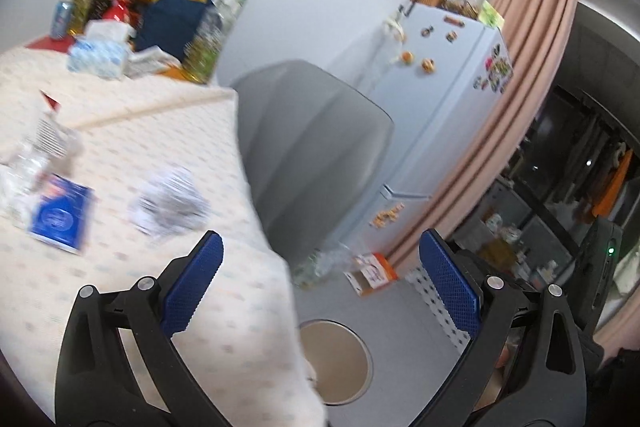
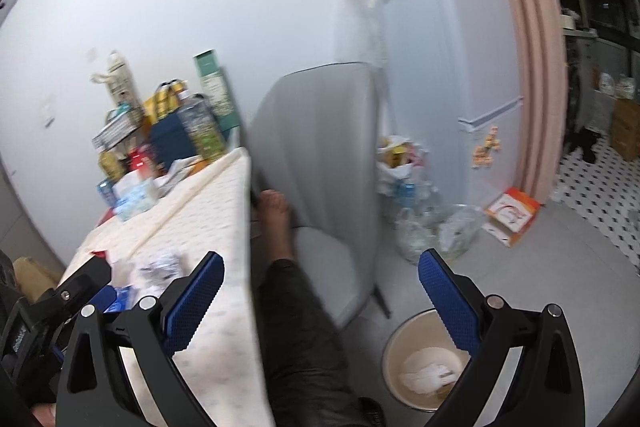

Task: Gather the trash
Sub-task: 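Move both open grippers back over the table, then grasp the white tissue with the left gripper while the right gripper grasps the blue Vinda pack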

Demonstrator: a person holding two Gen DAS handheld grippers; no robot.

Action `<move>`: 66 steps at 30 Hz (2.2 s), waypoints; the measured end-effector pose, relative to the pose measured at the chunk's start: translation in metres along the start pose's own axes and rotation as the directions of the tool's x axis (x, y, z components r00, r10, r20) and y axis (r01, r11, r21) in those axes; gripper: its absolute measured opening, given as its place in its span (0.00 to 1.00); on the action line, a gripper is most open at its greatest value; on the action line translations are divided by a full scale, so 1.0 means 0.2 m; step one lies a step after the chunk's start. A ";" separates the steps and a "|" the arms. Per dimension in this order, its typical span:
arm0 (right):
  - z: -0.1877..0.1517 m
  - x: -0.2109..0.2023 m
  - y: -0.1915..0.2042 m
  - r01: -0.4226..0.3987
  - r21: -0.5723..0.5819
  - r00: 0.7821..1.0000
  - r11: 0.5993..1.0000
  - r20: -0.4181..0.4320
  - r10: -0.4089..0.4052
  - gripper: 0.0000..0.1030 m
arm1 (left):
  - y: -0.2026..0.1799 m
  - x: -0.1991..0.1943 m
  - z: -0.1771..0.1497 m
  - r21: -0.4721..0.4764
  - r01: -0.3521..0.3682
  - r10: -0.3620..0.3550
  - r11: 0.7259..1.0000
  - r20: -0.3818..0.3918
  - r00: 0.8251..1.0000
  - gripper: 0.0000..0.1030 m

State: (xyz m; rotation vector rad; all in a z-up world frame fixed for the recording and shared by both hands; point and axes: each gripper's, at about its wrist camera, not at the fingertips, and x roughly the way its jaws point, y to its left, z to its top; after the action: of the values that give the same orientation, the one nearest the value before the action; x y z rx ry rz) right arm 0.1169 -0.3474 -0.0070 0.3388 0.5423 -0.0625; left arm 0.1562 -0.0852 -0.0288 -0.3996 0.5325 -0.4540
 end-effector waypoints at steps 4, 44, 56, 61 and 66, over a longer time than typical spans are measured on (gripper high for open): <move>-0.04 0.02 0.14 -0.035 -0.031 0.999 0.999 -0.003 0.035 0.93 | 0.10 -0.11 0.04 -0.003 -0.050 0.050 0.999 0.034 0.998 0.95; -0.36 0.31 0.94 -0.325 -0.248 0.920 0.913 -0.308 0.244 0.79 | 0.98 -0.59 0.03 -0.140 -0.310 0.309 0.940 -0.029 0.951 0.94; -0.40 0.41 1.05 -0.367 -0.260 0.890 0.893 -0.376 0.257 0.71 | 1.16 -0.49 0.07 -0.234 -0.315 0.301 0.920 -0.091 0.949 0.71; -0.42 0.44 1.09 -0.367 -0.259 0.890 0.893 -0.378 0.256 0.68 | 1.21 -0.39 0.11 -0.258 -0.330 0.310 0.908 -0.114 0.944 0.65; -0.41 0.47 1.17 -0.385 -0.266 0.879 0.884 -0.398 0.263 0.68 | 1.28 -0.29 0.13 -0.293 -0.338 0.308 0.894 -0.147 0.940 0.40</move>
State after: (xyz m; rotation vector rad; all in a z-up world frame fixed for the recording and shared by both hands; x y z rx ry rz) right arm 0.1915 -0.0962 -0.0524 0.0979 0.8306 0.4302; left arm 0.2038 0.1627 -0.1068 -0.5850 0.7559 -0.0625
